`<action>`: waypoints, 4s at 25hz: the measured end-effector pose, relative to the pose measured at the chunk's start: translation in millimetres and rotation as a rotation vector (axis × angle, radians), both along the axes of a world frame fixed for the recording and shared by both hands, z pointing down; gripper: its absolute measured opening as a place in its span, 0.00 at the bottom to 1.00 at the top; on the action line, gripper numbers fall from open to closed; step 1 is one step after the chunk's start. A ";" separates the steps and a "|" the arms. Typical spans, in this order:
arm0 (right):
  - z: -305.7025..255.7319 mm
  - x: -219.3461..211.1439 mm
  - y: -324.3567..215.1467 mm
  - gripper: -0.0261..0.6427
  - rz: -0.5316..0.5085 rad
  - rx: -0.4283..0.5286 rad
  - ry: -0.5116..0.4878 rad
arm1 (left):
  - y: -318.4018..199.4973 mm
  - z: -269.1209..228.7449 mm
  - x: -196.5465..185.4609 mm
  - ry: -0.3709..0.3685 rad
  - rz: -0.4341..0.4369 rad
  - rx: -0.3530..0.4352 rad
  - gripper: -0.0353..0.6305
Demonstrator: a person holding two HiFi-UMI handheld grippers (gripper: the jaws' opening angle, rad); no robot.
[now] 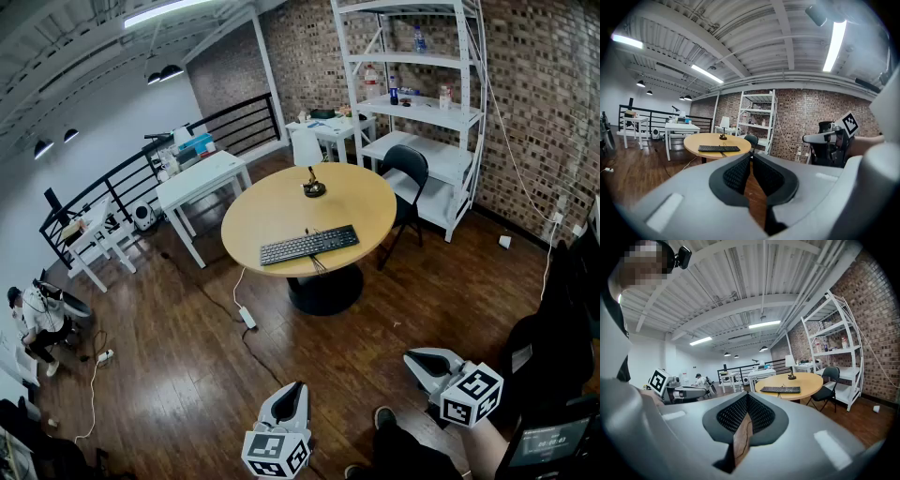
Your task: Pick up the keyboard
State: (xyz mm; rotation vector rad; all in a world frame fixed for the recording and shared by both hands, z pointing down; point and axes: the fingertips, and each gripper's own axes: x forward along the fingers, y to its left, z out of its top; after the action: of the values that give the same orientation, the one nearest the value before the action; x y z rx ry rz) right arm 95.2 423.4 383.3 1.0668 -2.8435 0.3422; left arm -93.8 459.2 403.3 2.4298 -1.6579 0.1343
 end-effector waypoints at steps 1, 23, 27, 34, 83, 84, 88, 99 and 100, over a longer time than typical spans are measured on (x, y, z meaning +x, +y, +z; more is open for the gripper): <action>0.2 0.9 -9.4 0.04 -0.003 0.000 -0.002 | -9.3 -0.1 0.7 -0.001 -0.005 -0.003 0.05; -1.7 52.1 -228.5 0.04 -0.107 0.031 -0.022 | -216.6 13.0 49.9 -0.012 -0.093 -0.055 0.05; 4.6 53.0 -258.9 0.04 -0.157 0.036 0.001 | -249.4 18.8 47.9 0.029 -0.126 -0.068 0.05; 15.8 38.6 -309.4 0.04 -0.173 0.007 -0.001 | -294.2 24.5 35.2 0.040 -0.152 -0.088 0.05; 126.3 -127.4 -675.5 0.14 -0.154 -0.278 -0.011 | -696.2 107.2 -96.0 -0.121 0.203 -0.315 0.18; 132.0 -129.3 -679.7 0.15 -0.157 -0.293 -0.016 | -706.0 109.1 -94.0 -0.120 0.220 -0.318 0.18; 156.4 -134.7 -690.1 0.22 -0.176 -0.408 -0.070 | -744.7 116.9 -80.5 -0.169 0.315 -0.340 0.20; 224.5 -145.1 -715.8 0.32 -0.007 -0.661 -0.212 | -818.5 190.1 -54.0 -0.142 0.630 -0.626 0.41; 229.0 -146.0 -716.4 0.32 0.021 -0.681 -0.233 | -823.2 194.6 -51.3 -0.128 0.654 -0.646 0.42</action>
State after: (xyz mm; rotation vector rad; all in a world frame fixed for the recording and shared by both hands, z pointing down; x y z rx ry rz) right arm -50.8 -293.0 612.4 0.9409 -2.5411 1.3859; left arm -145.1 -364.0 597.8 2.3357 -0.6222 0.7901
